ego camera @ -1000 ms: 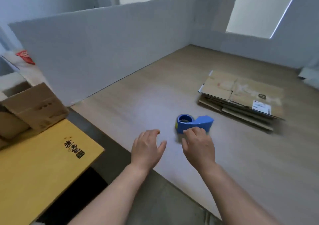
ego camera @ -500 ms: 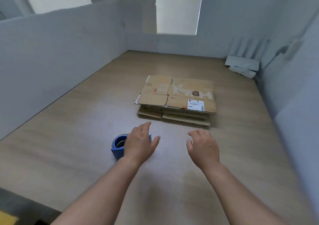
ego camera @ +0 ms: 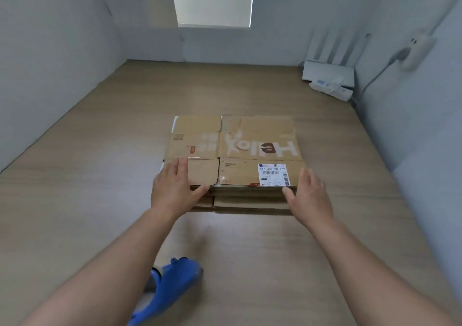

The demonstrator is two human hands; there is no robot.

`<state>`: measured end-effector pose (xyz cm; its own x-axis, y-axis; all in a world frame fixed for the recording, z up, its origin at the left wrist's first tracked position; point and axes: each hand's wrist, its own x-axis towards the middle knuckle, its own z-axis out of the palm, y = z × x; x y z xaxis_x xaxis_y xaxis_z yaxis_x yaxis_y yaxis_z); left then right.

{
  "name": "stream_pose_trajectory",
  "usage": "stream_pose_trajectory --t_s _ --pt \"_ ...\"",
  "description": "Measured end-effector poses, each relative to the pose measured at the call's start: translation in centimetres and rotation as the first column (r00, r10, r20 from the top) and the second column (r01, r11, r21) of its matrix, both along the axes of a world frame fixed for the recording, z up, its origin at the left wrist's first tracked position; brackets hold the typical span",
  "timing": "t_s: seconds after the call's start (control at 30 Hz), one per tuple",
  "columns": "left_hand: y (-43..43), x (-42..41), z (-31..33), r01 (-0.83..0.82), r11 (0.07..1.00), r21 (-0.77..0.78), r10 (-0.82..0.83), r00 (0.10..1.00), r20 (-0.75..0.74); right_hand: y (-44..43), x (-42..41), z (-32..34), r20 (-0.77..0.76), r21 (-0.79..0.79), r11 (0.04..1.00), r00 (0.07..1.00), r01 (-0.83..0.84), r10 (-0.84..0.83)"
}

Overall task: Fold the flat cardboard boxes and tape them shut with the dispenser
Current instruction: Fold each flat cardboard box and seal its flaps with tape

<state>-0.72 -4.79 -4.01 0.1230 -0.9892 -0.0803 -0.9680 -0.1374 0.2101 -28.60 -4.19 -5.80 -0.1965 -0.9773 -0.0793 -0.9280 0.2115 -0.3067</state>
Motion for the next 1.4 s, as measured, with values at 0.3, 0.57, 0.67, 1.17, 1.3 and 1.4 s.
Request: stream_pose_trajectory --t_s 0.3,0.57,0.67,1.17,1.3,1.4 --pt "-3.6 2.1 -3.8 -0.026 0.977 0.210 0.015 0.998 0.055 -1.6 0.5 -1.7 -0.039 0.078 0.988 0.990 0.135 -0.132" --pt "-0.2 1.7 -1.1 -0.013 0.995 0.098 0.017 0.999 -0.041 3.0 -0.2 0.0 0.272 -0.023 0.968 0.933 0.250 -0.234" --pt "2.1 0.6 0.8 -0.044 0.999 0.004 0.045 0.998 -0.033 4.8 -1.2 1.4 0.477 -0.141 0.936 0.850 0.324 -0.222" --pt "15.7 -6.8 9.9 -0.223 0.932 -0.286 0.125 0.938 -0.325 10.1 -6.9 9.8 0.738 -0.353 0.887 0.672 0.299 0.067" --pt "18.1 -9.0 12.8 -0.310 0.889 -0.336 0.143 0.887 -0.440 12.0 -7.9 10.5 0.595 -0.391 0.892 0.802 0.227 0.057" --pt "19.0 -8.8 14.7 -0.316 0.881 -0.352 0.153 0.894 -0.421 13.6 -8.7 12.8 0.465 -0.550 0.814 0.878 0.186 0.113"
